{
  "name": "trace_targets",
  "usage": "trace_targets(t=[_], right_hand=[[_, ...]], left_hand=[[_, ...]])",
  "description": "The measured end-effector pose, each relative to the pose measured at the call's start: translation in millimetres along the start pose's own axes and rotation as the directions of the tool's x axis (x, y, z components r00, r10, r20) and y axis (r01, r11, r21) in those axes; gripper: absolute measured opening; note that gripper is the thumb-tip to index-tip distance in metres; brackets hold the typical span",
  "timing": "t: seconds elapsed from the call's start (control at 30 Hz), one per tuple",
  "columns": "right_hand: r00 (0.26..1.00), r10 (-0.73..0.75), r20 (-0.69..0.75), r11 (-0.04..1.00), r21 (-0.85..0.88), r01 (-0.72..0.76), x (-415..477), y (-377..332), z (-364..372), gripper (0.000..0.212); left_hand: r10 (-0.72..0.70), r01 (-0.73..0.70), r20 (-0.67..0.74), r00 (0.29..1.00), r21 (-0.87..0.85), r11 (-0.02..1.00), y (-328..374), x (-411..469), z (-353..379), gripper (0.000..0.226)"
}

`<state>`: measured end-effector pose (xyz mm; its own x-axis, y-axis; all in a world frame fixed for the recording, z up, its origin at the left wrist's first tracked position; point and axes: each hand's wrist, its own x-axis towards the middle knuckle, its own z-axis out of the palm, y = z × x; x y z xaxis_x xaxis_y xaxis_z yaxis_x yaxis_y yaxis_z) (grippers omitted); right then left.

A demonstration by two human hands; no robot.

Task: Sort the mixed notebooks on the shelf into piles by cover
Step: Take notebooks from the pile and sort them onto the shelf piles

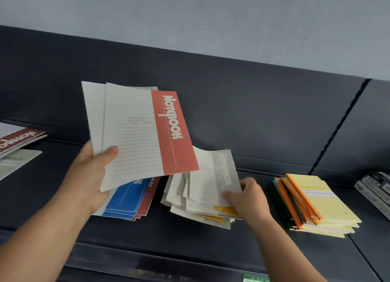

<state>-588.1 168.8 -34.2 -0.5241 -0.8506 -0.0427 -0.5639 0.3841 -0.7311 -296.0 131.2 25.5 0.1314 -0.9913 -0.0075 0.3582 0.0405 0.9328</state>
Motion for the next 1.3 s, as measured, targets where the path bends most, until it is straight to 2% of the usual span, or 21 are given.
trace_targets(t=[0.13, 0.2, 0.27, 0.3, 0.37, 0.4, 0.43, 0.6, 0.8, 0.97, 1.13, 1.3], right_hand=[[0.999, -0.019, 0.039, 0.999, -0.049, 0.021, -1, -2, -1, 0.034], [0.998, -0.065, -0.027, 0.998, 0.006, 0.065, -2, -5, -4, 0.040], [0.988, -0.121, -0.092, 0.977, 0.162, 0.135, -9, -17, -11, 0.034], [0.991, -0.119, -0.066, 0.943, 0.305, 0.134, -13, -25, -15, 0.027], [0.986, -0.115, 0.117, 0.806, 0.592, 0.024, -22, -43, -22, 0.024], [0.968, -0.138, 0.208, 0.756, 0.653, -0.032, -25, -50, -23, 0.023], [0.951, -0.170, 0.257, 0.745, 0.665, -0.047, -25, -53, -21, 0.021], [0.943, -0.186, 0.275, 0.788, 0.616, -0.024, -21, -56, -3, 0.026], [0.904, -0.267, 0.333, 0.794, 0.607, 0.011, -24, -66, 20, 0.023], [0.895, -0.299, 0.331, 0.796, 0.603, 0.043, -34, -80, 43, 0.020], [0.911, -0.260, 0.321, 0.785, 0.619, 0.006, -48, -103, 75, 0.015], [0.968, -0.141, 0.207, 0.792, 0.610, -0.015, -48, -131, 112, 0.012]], left_hand=[[-0.033, 0.033, 0.056, 0.998, -0.001, 0.999, -9, -8, 10, 0.027], [-0.047, 0.046, 0.092, 0.995, 0.010, 0.999, -14, -12, 16, 0.027], [-0.061, 0.058, 0.128, 0.990, 0.025, 0.998, -19, -14, 21, 0.027], [-0.067, 0.062, 0.148, 0.987, 0.034, 0.997, -21, -15, 23, 0.027], [-0.072, 0.065, 0.185, 0.980, 0.047, 0.997, -25, -17, 26, 0.029], [-0.074, 0.065, 0.197, 0.978, 0.051, 0.997, -26, -18, 27, 0.030], [-0.075, 0.065, 0.202, 0.977, 0.054, 0.996, -26, -20, 28, 0.030], [-0.072, 0.066, 0.168, 0.983, 0.041, 0.997, -25, -28, 22, 0.025], [-0.063, 0.063, 0.018, 0.998, 0.040, 0.997, -16, -37, 0, 0.023], [-0.025, 0.026, -0.051, 0.998, 0.035, 0.999, -8, -36, -27, 0.022], [-0.039, 0.040, -0.035, 0.999, 0.043, 0.998, 0, -20, -64, 0.024], [-0.025, 0.028, -0.024, 0.999, 0.103, 0.994, 27, 19, -130, 0.023]])
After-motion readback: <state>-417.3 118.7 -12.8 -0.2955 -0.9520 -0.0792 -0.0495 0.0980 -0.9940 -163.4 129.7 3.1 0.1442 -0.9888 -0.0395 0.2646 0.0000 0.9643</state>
